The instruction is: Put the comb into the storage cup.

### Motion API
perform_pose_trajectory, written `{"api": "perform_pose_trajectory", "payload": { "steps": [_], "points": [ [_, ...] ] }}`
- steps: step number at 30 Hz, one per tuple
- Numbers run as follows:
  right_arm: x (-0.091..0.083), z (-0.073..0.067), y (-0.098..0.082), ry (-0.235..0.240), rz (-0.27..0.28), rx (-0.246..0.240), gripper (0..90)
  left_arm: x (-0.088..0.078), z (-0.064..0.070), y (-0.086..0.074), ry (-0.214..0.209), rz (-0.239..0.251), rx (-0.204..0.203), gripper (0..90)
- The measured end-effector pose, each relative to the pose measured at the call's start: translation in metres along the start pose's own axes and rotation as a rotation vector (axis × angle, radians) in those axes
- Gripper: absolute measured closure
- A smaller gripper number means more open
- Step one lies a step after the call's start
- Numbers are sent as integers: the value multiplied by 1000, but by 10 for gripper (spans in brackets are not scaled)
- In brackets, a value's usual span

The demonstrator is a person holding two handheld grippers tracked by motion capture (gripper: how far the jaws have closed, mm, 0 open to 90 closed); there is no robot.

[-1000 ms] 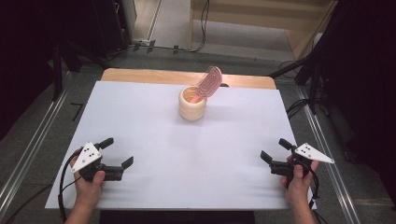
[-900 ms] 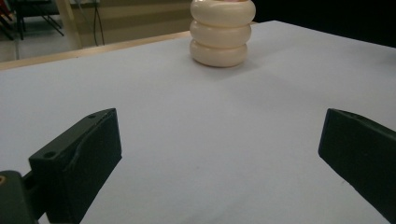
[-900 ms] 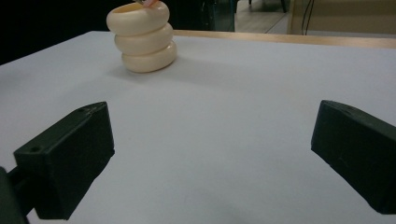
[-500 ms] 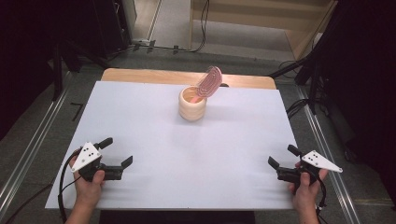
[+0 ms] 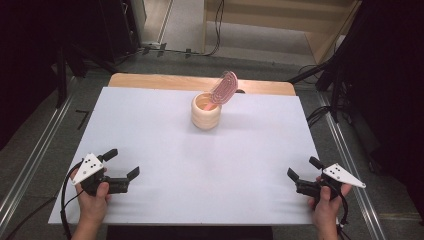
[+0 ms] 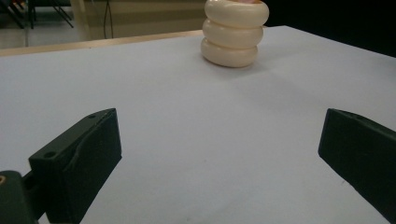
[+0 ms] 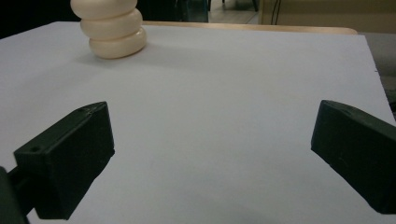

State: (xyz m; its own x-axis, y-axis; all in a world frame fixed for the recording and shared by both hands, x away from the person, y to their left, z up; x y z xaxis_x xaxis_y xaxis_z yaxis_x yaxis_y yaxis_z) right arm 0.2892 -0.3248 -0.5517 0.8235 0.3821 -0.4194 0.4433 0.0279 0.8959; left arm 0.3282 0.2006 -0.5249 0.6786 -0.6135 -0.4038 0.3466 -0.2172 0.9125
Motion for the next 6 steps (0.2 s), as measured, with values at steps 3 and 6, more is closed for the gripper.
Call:
{"api": "perform_pose_trajectory", "payload": {
  "steps": [3, 6],
  "points": [
    [1, -1, 0, 2, -6, 0, 0, 1, 0, -1, 5, -8, 5, 0],
    [4, -3, -2, 7, -29, -20, 0, 1, 0, -1, 4, -7, 6, 0]
  ]
}}
Point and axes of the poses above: each handheld gripper's, and its own axes: x roughly forward along the jaws, y roughly out of its top, z roughly to its right, the point moved 10 cm from there along x, roughly forward along the jaws, and after that the axes turned 5 degrees about -z, right-handed, at the moved point
